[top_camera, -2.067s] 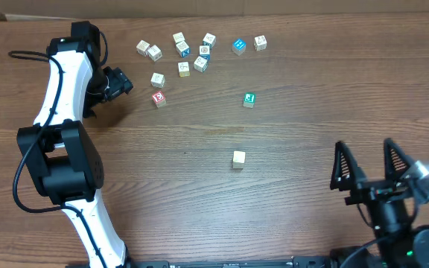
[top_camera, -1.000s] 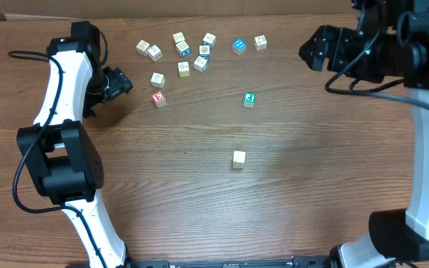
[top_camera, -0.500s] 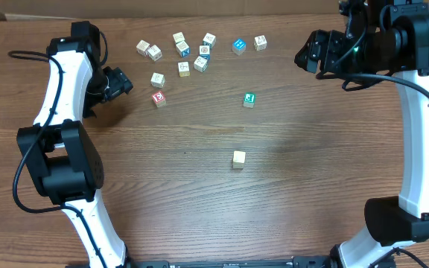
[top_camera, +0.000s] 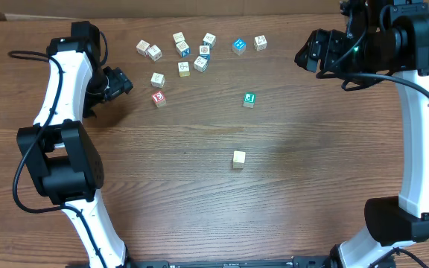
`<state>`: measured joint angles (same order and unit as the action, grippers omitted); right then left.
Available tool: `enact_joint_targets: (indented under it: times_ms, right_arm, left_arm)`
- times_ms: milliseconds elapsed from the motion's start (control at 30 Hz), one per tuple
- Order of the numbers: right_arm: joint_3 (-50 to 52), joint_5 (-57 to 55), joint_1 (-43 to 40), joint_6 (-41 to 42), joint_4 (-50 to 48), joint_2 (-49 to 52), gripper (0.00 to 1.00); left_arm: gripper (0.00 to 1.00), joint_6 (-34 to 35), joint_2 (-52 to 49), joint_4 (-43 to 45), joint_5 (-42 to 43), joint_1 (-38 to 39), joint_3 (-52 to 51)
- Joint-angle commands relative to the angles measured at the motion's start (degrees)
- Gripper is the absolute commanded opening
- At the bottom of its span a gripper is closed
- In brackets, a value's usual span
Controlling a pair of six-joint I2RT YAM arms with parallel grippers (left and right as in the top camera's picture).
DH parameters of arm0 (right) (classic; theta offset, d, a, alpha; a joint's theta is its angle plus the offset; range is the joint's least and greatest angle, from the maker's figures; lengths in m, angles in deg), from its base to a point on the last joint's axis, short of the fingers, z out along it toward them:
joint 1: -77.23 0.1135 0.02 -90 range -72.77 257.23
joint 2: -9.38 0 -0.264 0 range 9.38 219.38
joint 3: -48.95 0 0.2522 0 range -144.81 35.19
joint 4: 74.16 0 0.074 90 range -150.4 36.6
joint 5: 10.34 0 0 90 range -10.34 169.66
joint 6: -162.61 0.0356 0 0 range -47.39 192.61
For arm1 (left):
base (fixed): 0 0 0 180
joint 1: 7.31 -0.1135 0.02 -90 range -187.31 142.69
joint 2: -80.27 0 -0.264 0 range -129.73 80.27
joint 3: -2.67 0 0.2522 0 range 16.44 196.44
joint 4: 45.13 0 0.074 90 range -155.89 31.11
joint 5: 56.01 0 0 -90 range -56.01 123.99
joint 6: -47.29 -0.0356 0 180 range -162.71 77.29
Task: Form a tower
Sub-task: 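Raise the right arm and swing its gripper over the blocks, then move the right gripper down over the X-on-4 stack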
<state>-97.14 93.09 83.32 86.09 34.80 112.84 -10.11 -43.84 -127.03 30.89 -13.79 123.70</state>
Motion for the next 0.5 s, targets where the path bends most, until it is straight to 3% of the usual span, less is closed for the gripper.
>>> enact_joint_targets:
  times_ms: [0, 200, 467]
  right_arm:
    - [1.5, -0.5, 0.3, 0.2, -0.3, -0.4, 0.88]
    - [11.1, -0.5, 0.3, 0.2, -4.4, -0.4, 0.88]
    - [26.6, -0.5, 3.4, 3.3, -17.4, -0.4, 0.87]
  left_arm:
    - [1.0, -0.9, 1.6, -0.2, -0.5, 0.2, 0.9]
    - [0.99, -0.9, 1.6, -0.2, -0.5, 0.2, 0.9]
    - [1.0, -0.9, 1.6, -0.2, -0.5, 0.2, 0.9]
